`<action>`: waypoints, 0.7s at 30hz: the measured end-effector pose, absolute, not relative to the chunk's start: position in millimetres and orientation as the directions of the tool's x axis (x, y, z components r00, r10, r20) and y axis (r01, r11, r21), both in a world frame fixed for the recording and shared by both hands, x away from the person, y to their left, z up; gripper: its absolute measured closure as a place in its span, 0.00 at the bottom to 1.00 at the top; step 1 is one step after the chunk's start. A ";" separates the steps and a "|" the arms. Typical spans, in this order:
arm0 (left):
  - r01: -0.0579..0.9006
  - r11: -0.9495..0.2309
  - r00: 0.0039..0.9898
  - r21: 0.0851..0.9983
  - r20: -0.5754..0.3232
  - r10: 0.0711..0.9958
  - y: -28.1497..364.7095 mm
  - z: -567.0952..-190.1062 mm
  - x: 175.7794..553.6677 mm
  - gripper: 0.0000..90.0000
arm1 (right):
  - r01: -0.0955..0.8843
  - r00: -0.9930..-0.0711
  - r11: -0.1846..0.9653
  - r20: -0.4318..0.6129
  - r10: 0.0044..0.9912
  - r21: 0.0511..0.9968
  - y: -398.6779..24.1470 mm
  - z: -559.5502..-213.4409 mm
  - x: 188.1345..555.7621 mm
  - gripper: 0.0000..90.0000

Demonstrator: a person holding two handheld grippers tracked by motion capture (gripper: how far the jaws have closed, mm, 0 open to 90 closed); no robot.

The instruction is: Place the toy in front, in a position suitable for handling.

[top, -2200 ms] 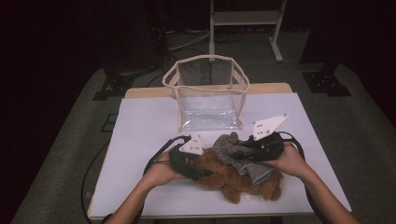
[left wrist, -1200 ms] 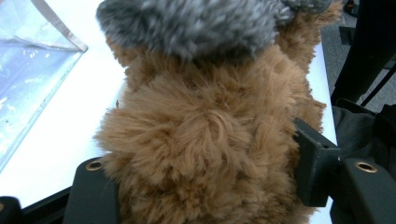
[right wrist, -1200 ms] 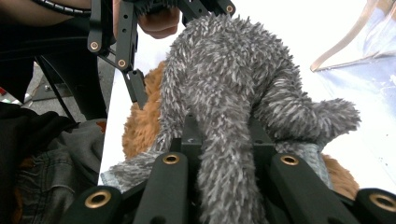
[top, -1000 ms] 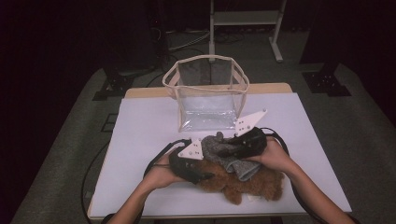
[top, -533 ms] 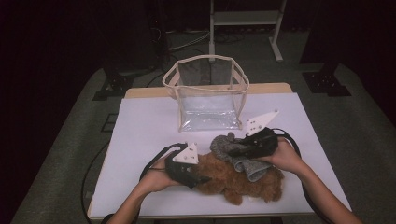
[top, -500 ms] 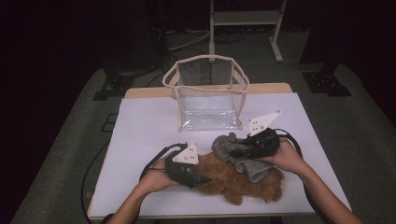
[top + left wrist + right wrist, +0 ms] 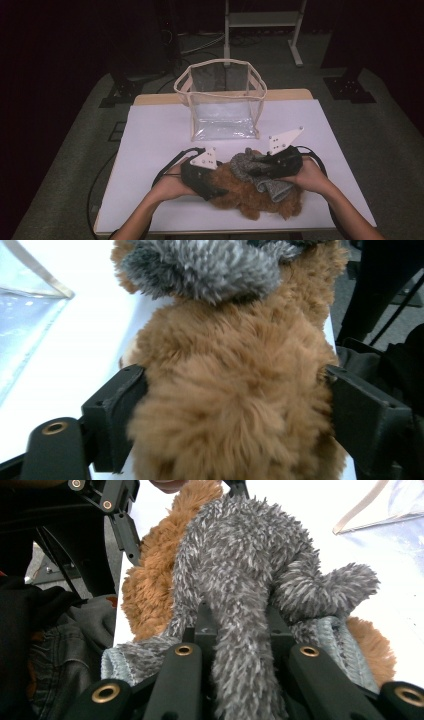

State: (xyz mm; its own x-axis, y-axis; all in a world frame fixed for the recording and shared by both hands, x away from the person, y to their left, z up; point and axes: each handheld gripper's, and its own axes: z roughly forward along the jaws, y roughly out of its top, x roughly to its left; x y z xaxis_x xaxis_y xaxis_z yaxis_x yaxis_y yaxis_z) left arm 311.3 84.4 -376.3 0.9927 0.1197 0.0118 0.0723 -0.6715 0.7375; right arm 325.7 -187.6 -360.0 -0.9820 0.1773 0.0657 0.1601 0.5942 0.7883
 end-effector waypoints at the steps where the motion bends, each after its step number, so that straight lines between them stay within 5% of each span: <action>1: 0.056 -0.676 0.993 0.735 0.030 0.115 84.3 -377.1 310.2 0.27 | 0.156 -0.982 0.599 0.061 0.177 0.785 -186.8 -359.2 324.8 0.83; 6: 0.051 -0.678 0.992 0.733 0.043 0.121 89.5 -377.3 306.5 0.42 | 0.150 -0.981 0.579 0.048 0.188 0.801 -195.8 -351.7 324.0 0.83; 21: -0.026 -0.685 0.992 0.729 0.103 0.073 94.9 -379.0 292.7 0.43 | 0.231 -0.952 0.543 0.073 0.297 0.807 -234.0 -354.0 336.4 0.83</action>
State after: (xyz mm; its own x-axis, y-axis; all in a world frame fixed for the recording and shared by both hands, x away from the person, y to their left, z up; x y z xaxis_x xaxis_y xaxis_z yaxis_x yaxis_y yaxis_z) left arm 292.7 94.9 -379.0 0.9920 0.0727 0.1032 -0.0256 -0.6846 0.7285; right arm 336.4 -234.0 -354.0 -0.9521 0.2970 0.0731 0.2314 0.5432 0.8071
